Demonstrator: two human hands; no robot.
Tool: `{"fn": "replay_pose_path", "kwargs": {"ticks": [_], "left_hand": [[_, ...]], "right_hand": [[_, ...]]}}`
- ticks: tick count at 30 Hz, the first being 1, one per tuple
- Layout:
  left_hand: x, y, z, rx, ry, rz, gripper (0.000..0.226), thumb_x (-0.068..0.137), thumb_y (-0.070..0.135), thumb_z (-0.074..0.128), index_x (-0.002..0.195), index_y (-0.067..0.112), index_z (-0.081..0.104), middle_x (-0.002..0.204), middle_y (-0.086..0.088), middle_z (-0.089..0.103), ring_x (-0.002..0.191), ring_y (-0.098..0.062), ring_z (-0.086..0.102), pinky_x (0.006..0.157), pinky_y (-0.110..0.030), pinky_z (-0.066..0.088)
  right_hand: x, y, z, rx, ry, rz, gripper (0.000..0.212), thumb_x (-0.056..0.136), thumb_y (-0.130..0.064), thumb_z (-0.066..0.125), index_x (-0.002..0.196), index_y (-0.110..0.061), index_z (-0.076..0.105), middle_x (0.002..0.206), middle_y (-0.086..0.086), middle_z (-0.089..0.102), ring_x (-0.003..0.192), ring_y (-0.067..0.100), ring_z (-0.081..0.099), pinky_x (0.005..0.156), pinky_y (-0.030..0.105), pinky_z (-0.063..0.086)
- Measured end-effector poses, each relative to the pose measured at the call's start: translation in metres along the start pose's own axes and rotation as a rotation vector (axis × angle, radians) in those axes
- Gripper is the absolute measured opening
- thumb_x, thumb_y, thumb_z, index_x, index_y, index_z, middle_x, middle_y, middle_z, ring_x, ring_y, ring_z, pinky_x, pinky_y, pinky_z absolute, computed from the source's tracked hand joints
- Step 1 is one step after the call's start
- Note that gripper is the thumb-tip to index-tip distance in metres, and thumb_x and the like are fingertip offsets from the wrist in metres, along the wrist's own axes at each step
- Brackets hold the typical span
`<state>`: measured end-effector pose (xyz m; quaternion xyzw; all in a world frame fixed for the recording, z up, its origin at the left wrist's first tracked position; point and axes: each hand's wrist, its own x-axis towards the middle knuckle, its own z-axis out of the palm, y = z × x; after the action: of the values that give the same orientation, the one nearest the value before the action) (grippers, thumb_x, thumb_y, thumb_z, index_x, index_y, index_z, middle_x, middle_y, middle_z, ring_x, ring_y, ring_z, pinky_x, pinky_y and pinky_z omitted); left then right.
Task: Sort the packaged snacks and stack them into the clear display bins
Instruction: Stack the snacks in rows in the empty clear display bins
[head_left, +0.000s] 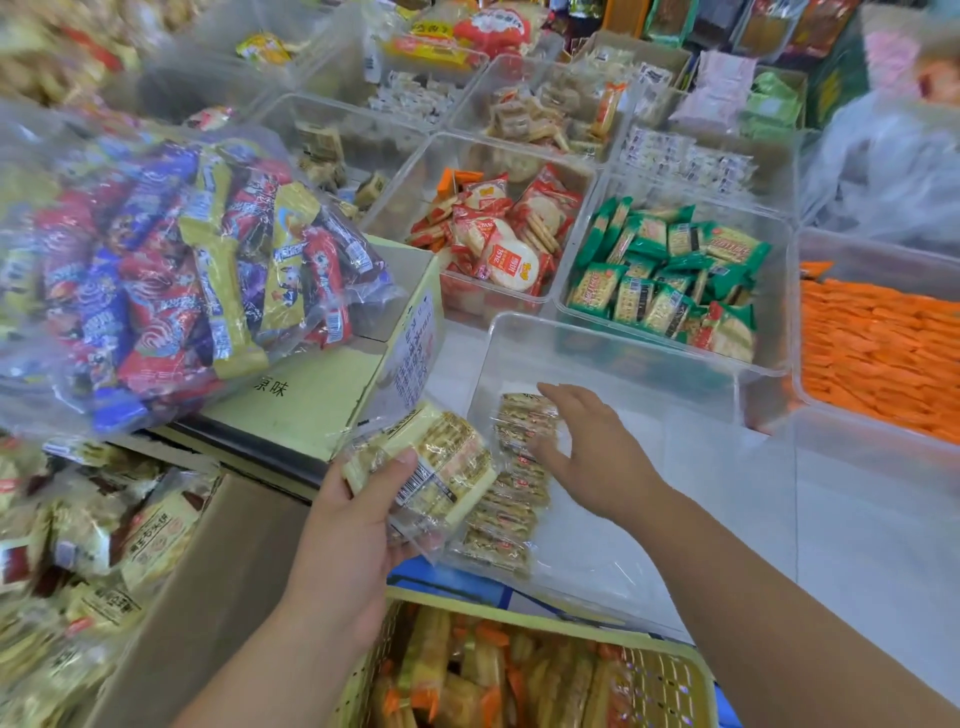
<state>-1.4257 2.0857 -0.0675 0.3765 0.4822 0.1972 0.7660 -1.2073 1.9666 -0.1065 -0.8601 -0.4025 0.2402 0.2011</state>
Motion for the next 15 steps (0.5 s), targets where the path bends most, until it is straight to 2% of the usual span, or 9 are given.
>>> {"fn": "replay_pose_path", "kwargs": {"ticks": [2, 4, 7, 9, 11, 13, 15], "left_hand": [[-0.008, 0.001, -0.001, 0.003, 0.007, -0.030, 0.054, 0.067, 0.035, 0.083, 0.118, 0.024, 0.070, 0.089, -0.006, 0.079, 0.063, -0.026, 0.074, 0.053, -0.036, 0.059], [-0.017, 0.000, 0.001, 0.071, -0.024, -0.065, 0.056, 0.066, 0.037, 0.085, 0.117, 0.021, 0.070, 0.077, -0.007, 0.076, 0.050, -0.026, 0.067, 0.051, -0.037, 0.059], [-0.036, -0.004, 0.008, 0.222, -0.136, -0.085, 0.068, 0.062, 0.050, 0.085, 0.120, 0.019, 0.069, 0.093, -0.012, 0.079, 0.057, -0.027, 0.071, 0.058, -0.039, 0.060], [-0.049, -0.009, 0.013, 0.271, -0.127, -0.078, 0.073, 0.063, 0.067, 0.076, 0.122, 0.024, 0.068, 0.103, -0.010, 0.079, 0.078, -0.030, 0.077, 0.066, -0.042, 0.060], [-0.056, -0.012, 0.014, 0.256, -0.075, -0.092, 0.077, 0.066, 0.080, 0.061, 0.126, 0.031, 0.067, 0.112, -0.008, 0.078, 0.094, -0.033, 0.077, 0.075, -0.048, 0.062], [-0.063, -0.013, 0.017, 0.232, -0.034, -0.077, 0.075, 0.070, 0.080, 0.055, 0.129, 0.034, 0.065, 0.116, -0.004, 0.077, 0.097, -0.033, 0.076, 0.082, -0.055, 0.062], [-0.072, -0.012, 0.021, 0.255, -0.021, -0.018, 0.063, 0.071, 0.075, 0.059, 0.121, 0.037, 0.063, 0.107, 0.011, 0.077, 0.093, -0.024, 0.077, 0.079, -0.052, 0.064]], "right_hand": [[-0.037, -0.018, -0.006, 0.087, 0.010, -0.229, 0.087, 0.086, -0.043, 0.072, 0.156, -0.049, 0.021, 0.167, -0.015, 0.015, 0.151, 0.014, 0.020, 0.118, 0.031, 0.027], [-0.069, -0.035, -0.006, 0.076, 0.031, -0.448, 0.093, 0.078, -0.036, 0.079, 0.153, -0.052, 0.027, 0.166, -0.018, 0.018, 0.150, 0.010, 0.024, 0.116, 0.027, 0.027], [-0.100, -0.041, 0.002, 0.014, 0.227, -0.626, 0.064, 0.078, -0.021, 0.086, 0.137, -0.031, 0.062, 0.151, -0.007, 0.050, 0.135, 0.015, 0.045, 0.114, 0.027, 0.037], [-0.117, -0.035, 0.002, 0.106, 0.310, -0.574, 0.042, 0.085, -0.024, 0.081, 0.126, -0.026, 0.071, 0.137, -0.010, 0.063, 0.128, 0.011, 0.052, 0.111, 0.022, 0.039], [-0.134, -0.029, 0.001, 0.321, 0.308, -0.363, 0.028, 0.096, -0.035, 0.067, 0.124, -0.040, 0.070, 0.126, -0.024, 0.066, 0.119, 0.001, 0.058, 0.102, 0.015, 0.042], [-0.151, -0.029, 0.002, 0.568, 0.307, -0.098, 0.020, 0.102, -0.041, 0.054, 0.114, -0.051, 0.066, 0.110, -0.026, 0.068, 0.102, 0.003, 0.065, 0.087, 0.014, 0.048], [-0.161, -0.031, 0.005, 0.850, 0.331, 0.083, 0.021, 0.105, -0.036, 0.049, 0.102, -0.045, 0.068, 0.100, -0.016, 0.072, 0.088, 0.011, 0.068, 0.077, 0.020, 0.055]]}}
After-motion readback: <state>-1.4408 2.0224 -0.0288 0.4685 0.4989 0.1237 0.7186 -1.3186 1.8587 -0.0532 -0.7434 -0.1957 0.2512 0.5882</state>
